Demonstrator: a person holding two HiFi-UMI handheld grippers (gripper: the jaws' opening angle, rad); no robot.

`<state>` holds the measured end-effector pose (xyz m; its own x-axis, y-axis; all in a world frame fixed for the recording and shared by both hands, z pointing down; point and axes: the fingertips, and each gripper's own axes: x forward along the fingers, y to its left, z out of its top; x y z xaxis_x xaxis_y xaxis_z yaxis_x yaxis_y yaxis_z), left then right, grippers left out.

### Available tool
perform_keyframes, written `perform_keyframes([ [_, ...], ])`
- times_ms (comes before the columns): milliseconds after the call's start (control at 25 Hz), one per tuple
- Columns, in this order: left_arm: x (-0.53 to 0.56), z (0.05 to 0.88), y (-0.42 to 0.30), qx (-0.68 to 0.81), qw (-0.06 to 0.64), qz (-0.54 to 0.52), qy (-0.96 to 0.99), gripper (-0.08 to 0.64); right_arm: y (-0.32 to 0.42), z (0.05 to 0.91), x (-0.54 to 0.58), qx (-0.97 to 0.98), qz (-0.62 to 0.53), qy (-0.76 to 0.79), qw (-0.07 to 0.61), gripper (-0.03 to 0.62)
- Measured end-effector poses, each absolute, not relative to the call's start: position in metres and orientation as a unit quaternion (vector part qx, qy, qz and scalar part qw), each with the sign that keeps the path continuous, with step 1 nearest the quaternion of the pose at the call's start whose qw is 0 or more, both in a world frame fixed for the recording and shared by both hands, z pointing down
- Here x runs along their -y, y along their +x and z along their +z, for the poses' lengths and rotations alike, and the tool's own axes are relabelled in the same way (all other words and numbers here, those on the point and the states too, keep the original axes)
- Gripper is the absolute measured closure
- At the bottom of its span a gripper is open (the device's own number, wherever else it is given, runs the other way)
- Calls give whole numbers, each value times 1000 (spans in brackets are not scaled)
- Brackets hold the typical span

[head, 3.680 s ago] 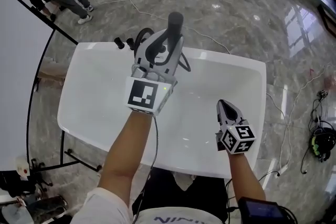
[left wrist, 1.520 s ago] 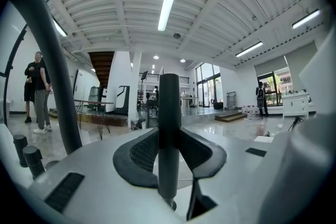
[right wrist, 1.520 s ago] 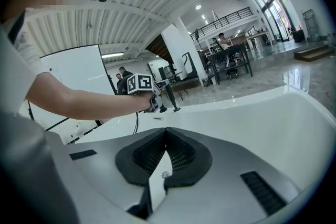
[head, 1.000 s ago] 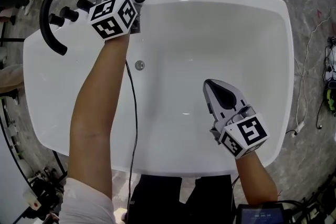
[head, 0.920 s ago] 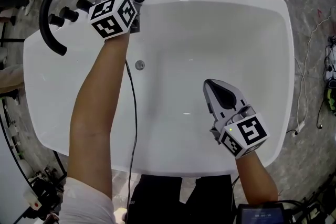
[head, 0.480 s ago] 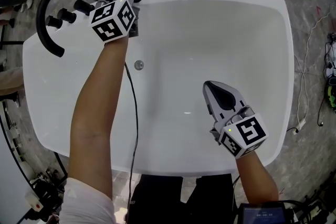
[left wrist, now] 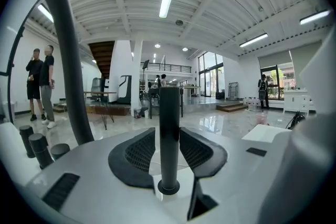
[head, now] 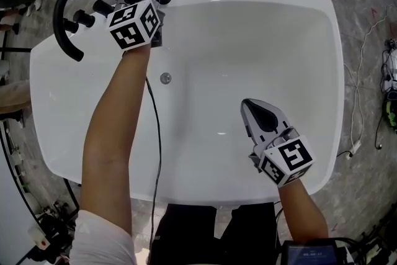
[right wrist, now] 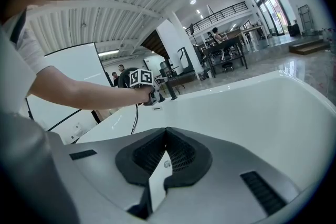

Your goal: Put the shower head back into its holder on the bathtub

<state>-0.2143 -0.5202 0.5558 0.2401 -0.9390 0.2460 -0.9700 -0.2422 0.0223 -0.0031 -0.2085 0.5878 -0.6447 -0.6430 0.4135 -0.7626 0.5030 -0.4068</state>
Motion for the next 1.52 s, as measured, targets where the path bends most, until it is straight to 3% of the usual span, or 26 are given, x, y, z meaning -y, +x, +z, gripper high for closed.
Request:
perform_keyframes([
  [440, 446, 427, -177, 572, 40, 66, 816, 423, 5, 515, 175, 856, 278, 430, 76, 583],
  [680, 380, 313, -172, 548, 40, 13, 835, 523, 18, 453, 138, 833, 283, 472, 57, 583],
  [960, 283, 218, -213, 540, 34, -6, 841, 538, 17, 379, 69, 810, 265, 520, 61, 583],
  [1520, 136, 157, -183, 553, 51, 22, 831, 541, 66, 253, 32, 836, 164, 522, 34, 583],
])
